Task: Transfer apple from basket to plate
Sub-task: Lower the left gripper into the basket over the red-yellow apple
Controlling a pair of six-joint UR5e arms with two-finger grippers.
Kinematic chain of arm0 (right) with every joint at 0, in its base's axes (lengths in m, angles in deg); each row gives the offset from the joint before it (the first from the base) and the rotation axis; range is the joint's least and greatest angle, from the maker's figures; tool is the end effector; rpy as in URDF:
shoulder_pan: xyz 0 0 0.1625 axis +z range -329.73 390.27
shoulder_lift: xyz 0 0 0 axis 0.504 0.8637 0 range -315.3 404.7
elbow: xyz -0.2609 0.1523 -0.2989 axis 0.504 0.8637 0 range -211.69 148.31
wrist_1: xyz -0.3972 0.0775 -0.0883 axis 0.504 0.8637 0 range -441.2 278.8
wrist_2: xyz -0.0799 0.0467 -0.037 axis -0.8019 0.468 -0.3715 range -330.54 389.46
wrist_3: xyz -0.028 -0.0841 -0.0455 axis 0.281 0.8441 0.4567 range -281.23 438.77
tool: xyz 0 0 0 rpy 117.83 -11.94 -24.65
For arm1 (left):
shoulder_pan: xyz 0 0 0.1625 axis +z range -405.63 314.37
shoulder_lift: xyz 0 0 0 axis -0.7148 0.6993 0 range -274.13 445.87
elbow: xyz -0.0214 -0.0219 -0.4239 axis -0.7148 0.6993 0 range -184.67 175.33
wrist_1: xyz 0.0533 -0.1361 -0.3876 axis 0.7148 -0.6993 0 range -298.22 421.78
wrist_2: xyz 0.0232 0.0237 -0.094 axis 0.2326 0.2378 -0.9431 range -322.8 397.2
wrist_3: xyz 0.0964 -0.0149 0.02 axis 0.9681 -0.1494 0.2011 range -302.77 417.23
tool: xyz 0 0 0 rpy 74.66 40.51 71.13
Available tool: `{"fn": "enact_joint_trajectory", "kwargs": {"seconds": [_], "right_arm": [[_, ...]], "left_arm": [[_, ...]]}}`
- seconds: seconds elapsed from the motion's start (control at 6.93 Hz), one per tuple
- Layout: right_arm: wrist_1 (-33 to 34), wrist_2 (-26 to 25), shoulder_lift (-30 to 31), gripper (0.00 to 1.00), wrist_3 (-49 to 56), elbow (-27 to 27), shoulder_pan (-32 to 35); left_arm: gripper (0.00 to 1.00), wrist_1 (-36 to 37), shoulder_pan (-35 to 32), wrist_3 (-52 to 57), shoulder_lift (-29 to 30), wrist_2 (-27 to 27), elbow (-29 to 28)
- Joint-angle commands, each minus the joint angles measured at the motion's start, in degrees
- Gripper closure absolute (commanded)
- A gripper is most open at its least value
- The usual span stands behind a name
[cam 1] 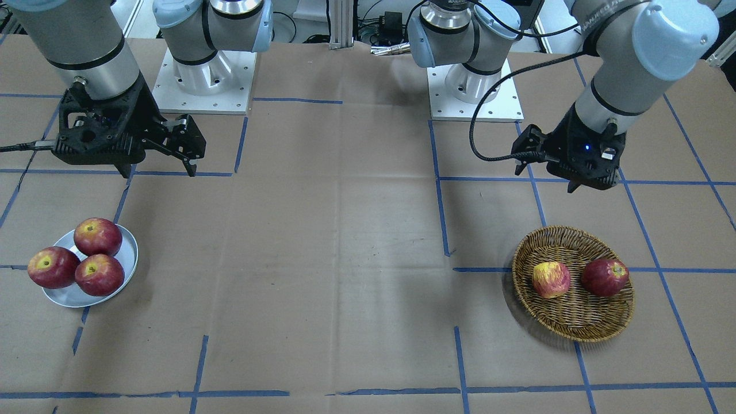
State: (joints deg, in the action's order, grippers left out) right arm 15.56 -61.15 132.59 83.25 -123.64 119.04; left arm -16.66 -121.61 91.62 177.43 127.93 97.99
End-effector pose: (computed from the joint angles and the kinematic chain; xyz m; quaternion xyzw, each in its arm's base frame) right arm 0.1211 -0.5138 0.4646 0.0283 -0.9993 0.0233 0.0065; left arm -0.0102 -0.5042 0.3869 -0.1769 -0.9839 -0.0238 0.0037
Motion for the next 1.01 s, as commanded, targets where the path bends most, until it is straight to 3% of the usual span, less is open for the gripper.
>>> {"fn": "enact_joint_trajectory", "kwargs": {"seconds": [0.0, 0.43, 0.87], "right_arm": [[0.0, 0.0, 0.0, 0.00, 0.0, 0.0, 0.0], [0.0, 0.0, 0.0, 0.00, 0.0, -0.1, 0.0], [0.0, 0.2, 0.0, 0.00, 0.0, 0.0, -0.1]], "left_arm": [[0.01, 14.6, 3.6, 1.0, 9.6, 0.2, 3.3], [0.01, 23.8, 6.9, 0.8, 17.6, -0.3, 3.8], [0.02, 24.6, 7.0, -1.1, 20.7, -1.0, 3.6]]}}
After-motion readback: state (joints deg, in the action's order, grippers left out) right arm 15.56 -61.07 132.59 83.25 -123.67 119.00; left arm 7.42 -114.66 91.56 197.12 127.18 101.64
